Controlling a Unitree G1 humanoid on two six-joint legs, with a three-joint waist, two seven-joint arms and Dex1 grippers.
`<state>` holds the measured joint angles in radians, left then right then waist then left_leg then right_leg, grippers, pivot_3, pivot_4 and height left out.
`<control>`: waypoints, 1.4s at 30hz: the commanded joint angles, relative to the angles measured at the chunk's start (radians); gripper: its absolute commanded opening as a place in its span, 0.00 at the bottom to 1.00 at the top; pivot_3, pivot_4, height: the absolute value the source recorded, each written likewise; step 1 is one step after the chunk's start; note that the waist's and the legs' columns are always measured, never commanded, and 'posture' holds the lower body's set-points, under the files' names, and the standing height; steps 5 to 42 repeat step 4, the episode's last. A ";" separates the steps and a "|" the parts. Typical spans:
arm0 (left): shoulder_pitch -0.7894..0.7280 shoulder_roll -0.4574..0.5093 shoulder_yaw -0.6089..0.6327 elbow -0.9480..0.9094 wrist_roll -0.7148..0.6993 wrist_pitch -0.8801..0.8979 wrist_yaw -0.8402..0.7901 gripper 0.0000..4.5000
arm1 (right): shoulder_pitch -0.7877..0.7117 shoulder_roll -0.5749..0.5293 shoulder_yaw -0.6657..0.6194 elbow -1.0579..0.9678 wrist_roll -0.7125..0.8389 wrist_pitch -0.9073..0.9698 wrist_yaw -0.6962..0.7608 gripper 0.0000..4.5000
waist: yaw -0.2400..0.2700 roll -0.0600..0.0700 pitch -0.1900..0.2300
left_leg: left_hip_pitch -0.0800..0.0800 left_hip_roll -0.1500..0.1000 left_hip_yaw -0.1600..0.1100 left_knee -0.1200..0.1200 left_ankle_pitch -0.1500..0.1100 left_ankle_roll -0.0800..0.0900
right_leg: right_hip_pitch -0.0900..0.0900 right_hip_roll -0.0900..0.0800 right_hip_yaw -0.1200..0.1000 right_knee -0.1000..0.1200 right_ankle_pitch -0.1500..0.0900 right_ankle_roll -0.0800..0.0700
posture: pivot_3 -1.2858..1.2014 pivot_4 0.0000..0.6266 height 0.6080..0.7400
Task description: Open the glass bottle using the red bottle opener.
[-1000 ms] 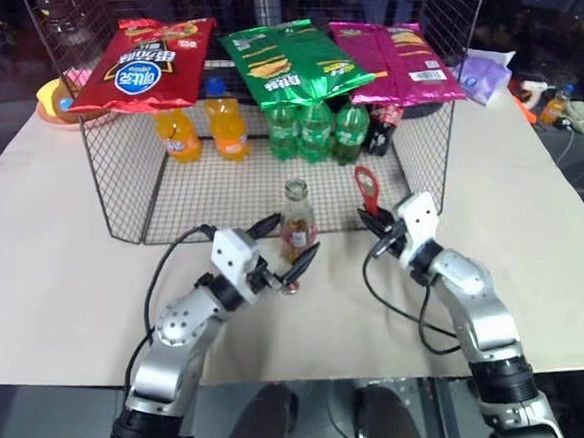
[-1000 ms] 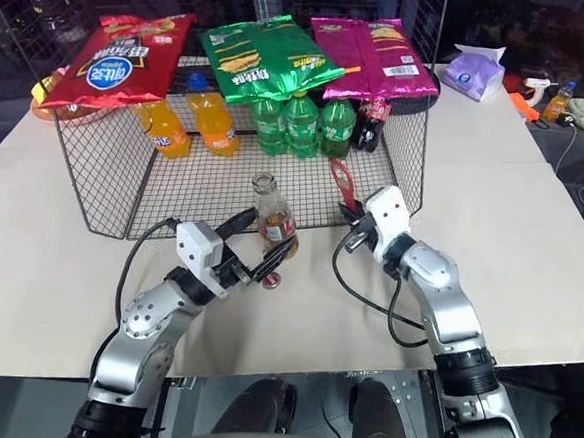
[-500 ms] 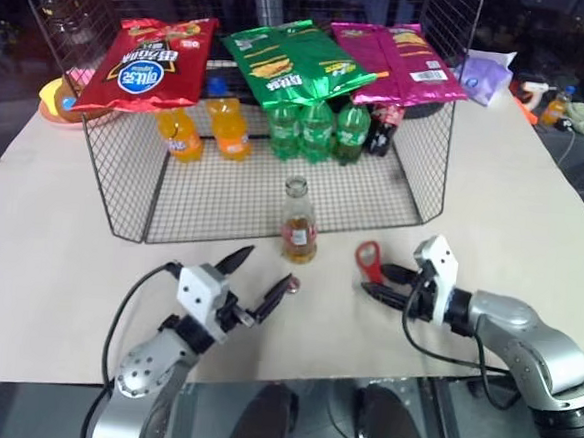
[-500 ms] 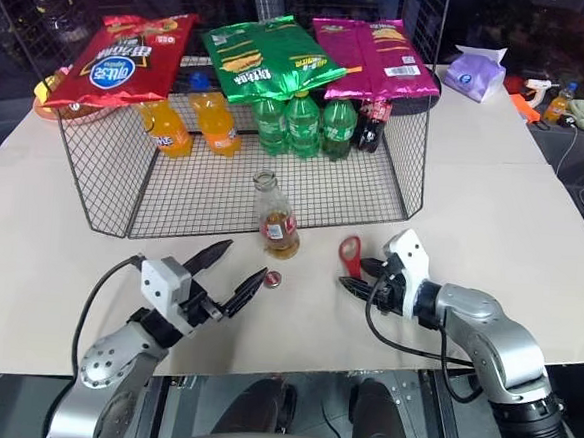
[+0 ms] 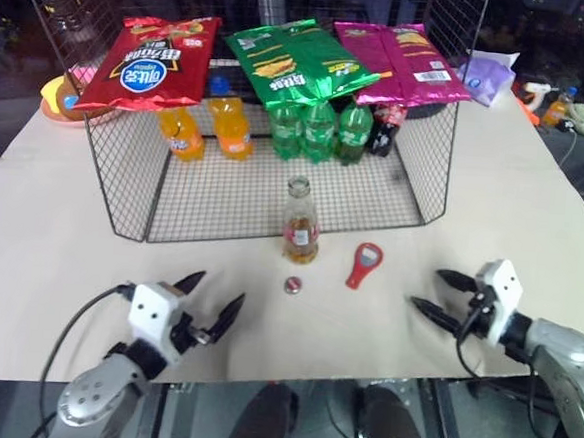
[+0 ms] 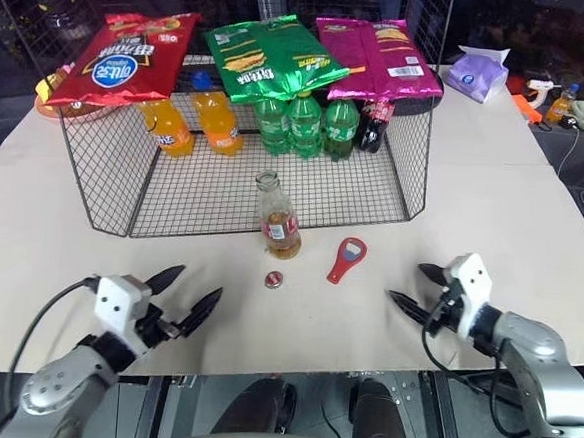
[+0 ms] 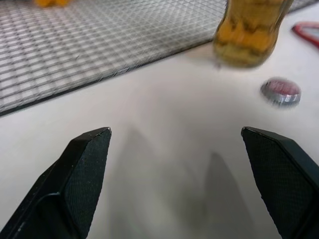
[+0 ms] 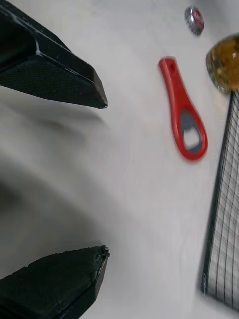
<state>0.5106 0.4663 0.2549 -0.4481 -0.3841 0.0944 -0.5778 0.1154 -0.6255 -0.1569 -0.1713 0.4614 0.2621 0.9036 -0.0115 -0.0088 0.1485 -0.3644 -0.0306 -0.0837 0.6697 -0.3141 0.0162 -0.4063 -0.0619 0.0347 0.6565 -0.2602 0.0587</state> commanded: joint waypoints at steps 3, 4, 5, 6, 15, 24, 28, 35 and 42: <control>-0.019 0.051 0.075 0.022 -0.029 -0.014 -0.061 0.95 | -0.017 -0.028 -0.065 0.094 0.020 -0.146 0.129 0.99 | 0.000 0.000 0.001 | 0.004 0.000 -0.001 0.000 0.000 0.000 | 0.004 0.000 -0.001 0.000 0.000 0.000 | 0.52 0.24 1.00; -0.022 0.055 0.076 0.029 -0.024 -0.016 -0.067 0.95 | -0.023 -0.028 -0.066 0.113 0.014 -0.157 0.131 0.99 | 0.000 0.000 0.001 | 0.004 0.000 -0.001 0.000 0.000 0.000 | 0.004 0.000 -0.002 0.000 0.000 0.000 | 0.52 0.24 1.00; -0.022 0.055 0.076 0.029 -0.024 -0.016 -0.067 0.95 | -0.023 -0.028 -0.066 0.113 0.014 -0.157 0.131 0.99 | 0.000 0.000 0.001 | 0.004 0.000 -0.001 0.000 0.000 0.000 | 0.004 0.000 -0.002 0.000 0.000 0.000 | 0.52 0.24 1.00; -0.022 0.055 0.076 0.029 -0.024 -0.016 -0.067 0.95 | -0.023 -0.028 -0.066 0.113 0.014 -0.157 0.131 0.99 | 0.000 0.000 0.001 | 0.004 0.000 -0.001 0.000 0.000 0.000 | 0.004 0.000 -0.002 0.000 0.000 0.000 | 0.52 0.24 1.00; -0.022 0.055 0.076 0.029 -0.024 -0.016 -0.067 0.95 | -0.023 -0.028 -0.066 0.113 0.014 -0.157 0.131 0.99 | 0.000 0.000 0.001 | 0.004 0.000 -0.001 0.000 0.000 0.000 | 0.004 0.000 -0.002 0.000 0.000 0.000 | 0.52 0.24 1.00; -0.022 0.055 0.076 0.029 -0.024 -0.016 -0.067 0.95 | -0.023 -0.028 -0.066 0.113 0.014 -0.157 0.131 0.99 | 0.000 0.000 0.001 | 0.004 0.000 -0.001 0.000 0.000 0.000 | 0.004 0.000 -0.002 0.000 0.000 0.000 | 0.52 0.24 1.00; -0.022 0.055 0.076 0.029 -0.024 -0.016 -0.067 0.95 | -0.023 -0.028 -0.066 0.113 0.014 -0.157 0.131 0.99 | 0.000 0.000 0.001 | 0.004 0.000 -0.001 0.000 0.000 0.000 | 0.004 0.000 -0.002 0.000 0.000 0.000 | 0.52 0.24 1.00; -0.022 0.055 0.076 0.029 -0.024 -0.016 -0.067 0.95 | -0.023 -0.028 -0.066 0.113 0.014 -0.157 0.131 0.99 | 0.000 0.000 0.001 | 0.004 0.000 -0.001 0.000 0.000 0.000 | 0.004 0.000 -0.002 0.000 0.000 0.000 | 0.52 0.24 1.00; -0.022 0.055 0.076 0.029 -0.024 -0.016 -0.067 0.95 | -0.023 -0.028 -0.066 0.113 0.014 -0.157 0.131 0.99 | 0.000 0.000 0.001 | 0.004 0.000 -0.001 0.000 0.000 0.000 | 0.004 0.000 -0.002 0.000 0.000 0.000 | 0.52 0.24 1.00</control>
